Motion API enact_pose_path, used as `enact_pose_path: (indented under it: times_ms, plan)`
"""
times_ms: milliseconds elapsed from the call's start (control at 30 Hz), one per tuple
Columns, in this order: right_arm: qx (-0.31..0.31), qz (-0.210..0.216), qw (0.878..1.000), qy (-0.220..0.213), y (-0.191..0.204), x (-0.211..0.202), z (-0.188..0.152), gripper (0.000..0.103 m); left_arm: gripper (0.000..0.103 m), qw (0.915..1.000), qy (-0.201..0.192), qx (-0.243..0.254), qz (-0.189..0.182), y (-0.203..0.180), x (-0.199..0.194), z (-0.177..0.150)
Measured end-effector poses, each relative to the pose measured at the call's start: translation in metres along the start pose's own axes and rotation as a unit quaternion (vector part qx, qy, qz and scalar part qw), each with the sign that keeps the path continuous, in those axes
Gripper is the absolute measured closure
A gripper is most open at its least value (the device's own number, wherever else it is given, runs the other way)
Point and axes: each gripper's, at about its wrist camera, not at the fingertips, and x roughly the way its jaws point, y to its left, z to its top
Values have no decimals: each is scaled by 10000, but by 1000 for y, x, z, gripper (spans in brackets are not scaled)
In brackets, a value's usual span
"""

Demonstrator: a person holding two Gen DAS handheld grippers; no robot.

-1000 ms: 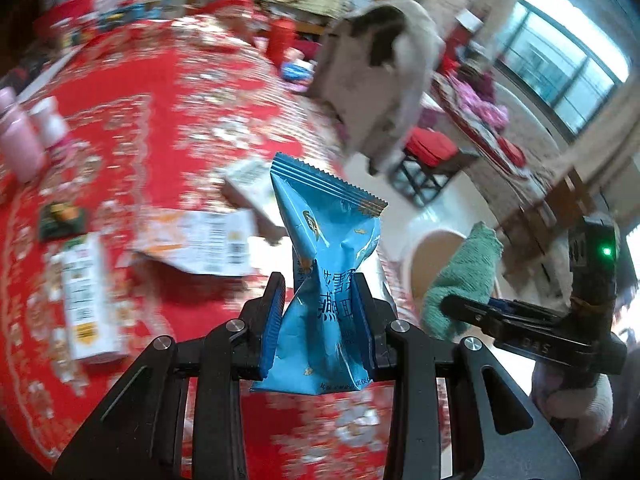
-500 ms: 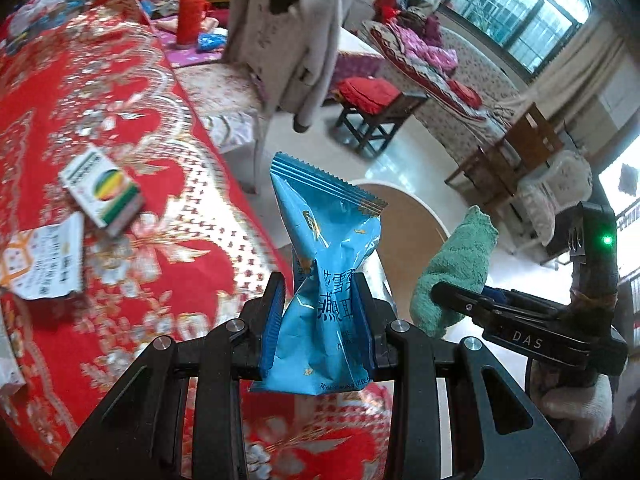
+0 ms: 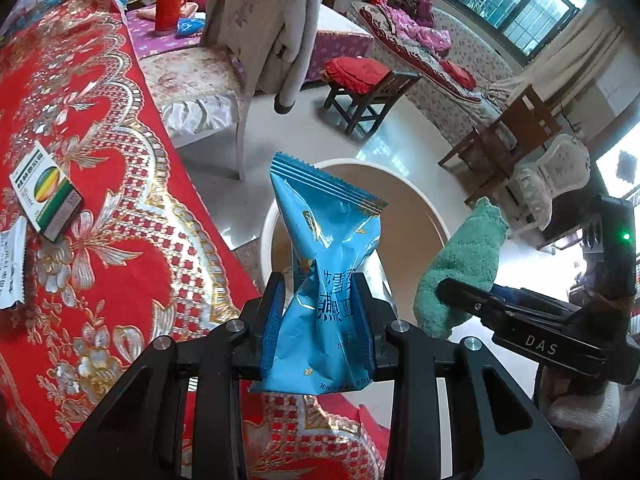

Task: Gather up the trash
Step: 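Carry the blue snack bag and green towel over the bucket, then open both tools to drop the snack bag and towel into the bucket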

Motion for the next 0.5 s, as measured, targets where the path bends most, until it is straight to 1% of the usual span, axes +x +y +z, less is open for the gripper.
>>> enact_pose_path:
  times_ms: [500]
  plan:
    - [32, -56, 10000, 41, -7, 5, 3, 62, 72, 9999, 128, 28, 51, -11, 19, 2]
